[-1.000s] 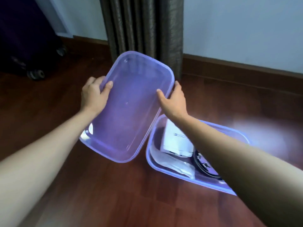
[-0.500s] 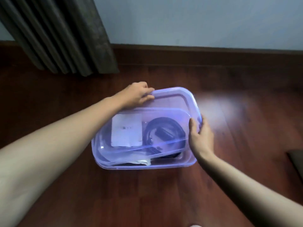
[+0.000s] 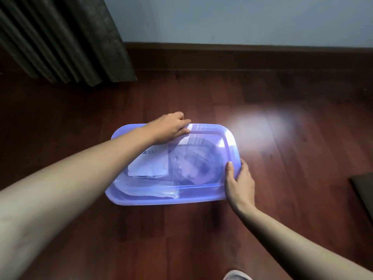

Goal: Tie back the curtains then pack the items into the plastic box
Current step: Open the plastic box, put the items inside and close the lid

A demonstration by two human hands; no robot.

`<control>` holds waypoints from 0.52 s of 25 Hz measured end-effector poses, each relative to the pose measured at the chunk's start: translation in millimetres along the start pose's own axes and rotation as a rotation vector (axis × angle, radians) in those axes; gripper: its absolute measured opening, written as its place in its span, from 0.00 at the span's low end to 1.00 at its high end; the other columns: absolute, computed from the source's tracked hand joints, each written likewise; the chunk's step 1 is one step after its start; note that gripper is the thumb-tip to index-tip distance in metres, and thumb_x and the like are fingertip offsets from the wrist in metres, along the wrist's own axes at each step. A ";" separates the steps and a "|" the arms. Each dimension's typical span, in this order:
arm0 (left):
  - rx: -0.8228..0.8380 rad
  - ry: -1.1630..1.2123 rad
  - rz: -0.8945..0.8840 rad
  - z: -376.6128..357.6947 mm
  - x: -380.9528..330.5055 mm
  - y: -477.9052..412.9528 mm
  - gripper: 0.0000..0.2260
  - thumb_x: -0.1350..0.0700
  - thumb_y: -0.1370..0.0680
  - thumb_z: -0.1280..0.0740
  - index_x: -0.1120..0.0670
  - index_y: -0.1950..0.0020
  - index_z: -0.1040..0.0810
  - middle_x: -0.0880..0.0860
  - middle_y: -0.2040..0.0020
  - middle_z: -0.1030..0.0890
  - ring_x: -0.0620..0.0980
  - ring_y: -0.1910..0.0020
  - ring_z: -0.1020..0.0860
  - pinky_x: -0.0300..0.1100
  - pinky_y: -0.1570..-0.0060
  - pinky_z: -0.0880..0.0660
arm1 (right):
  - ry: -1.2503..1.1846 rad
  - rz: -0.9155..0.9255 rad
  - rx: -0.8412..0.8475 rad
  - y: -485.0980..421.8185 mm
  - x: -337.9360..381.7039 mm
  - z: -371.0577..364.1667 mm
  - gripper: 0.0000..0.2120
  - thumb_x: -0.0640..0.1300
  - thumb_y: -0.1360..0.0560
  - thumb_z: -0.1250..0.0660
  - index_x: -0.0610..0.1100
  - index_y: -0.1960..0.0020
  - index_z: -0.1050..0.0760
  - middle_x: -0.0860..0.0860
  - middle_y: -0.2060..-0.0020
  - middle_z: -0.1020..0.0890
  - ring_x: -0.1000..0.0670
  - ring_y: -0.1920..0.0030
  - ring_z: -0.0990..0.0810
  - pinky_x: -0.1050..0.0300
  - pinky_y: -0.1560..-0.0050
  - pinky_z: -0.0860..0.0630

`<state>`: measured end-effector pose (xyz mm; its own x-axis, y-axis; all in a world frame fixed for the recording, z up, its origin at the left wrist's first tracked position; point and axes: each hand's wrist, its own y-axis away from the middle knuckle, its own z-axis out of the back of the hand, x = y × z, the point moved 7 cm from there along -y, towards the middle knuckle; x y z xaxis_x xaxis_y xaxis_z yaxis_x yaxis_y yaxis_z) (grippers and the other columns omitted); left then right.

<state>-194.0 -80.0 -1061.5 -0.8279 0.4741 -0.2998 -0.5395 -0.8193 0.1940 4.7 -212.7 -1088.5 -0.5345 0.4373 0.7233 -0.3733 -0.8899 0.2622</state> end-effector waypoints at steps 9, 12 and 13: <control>-0.300 -0.057 0.355 19.0 41.0 37.8 0.25 0.44 0.19 0.46 0.55 0.26 0.39 0.54 0.28 0.33 0.57 0.27 0.40 0.60 0.31 0.44 | 0.027 0.051 0.086 -38.2 16.0 4.8 0.28 0.51 0.22 0.38 0.45 0.25 0.41 0.47 0.28 0.32 0.45 0.29 0.33 0.54 0.32 0.37; -0.383 0.254 0.682 10.6 102.8 92.4 0.27 0.46 0.19 0.46 0.60 0.25 0.41 0.61 0.27 0.36 0.60 0.28 0.38 0.51 0.30 0.41 | 0.016 0.037 0.183 -55.7 19.3 -0.3 0.28 0.58 0.21 0.43 0.48 0.25 0.42 0.47 0.29 0.32 0.45 0.29 0.33 0.55 0.34 0.37; -0.331 0.344 0.789 0.7 117.4 108.2 0.28 0.45 0.19 0.47 0.60 0.24 0.44 0.61 0.25 0.39 0.60 0.27 0.40 0.50 0.29 0.42 | 0.016 0.028 0.213 -58.8 19.0 -2.8 0.28 0.59 0.21 0.45 0.50 0.25 0.43 0.46 0.29 0.31 0.44 0.29 0.33 0.55 0.35 0.37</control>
<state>-349.6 -112.8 -1075.1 -0.8170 -0.3399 -0.4659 0.2776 -0.9399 0.1989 14.4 -151.7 -1092.0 -0.5548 0.4123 0.7227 -0.1900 -0.9084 0.3724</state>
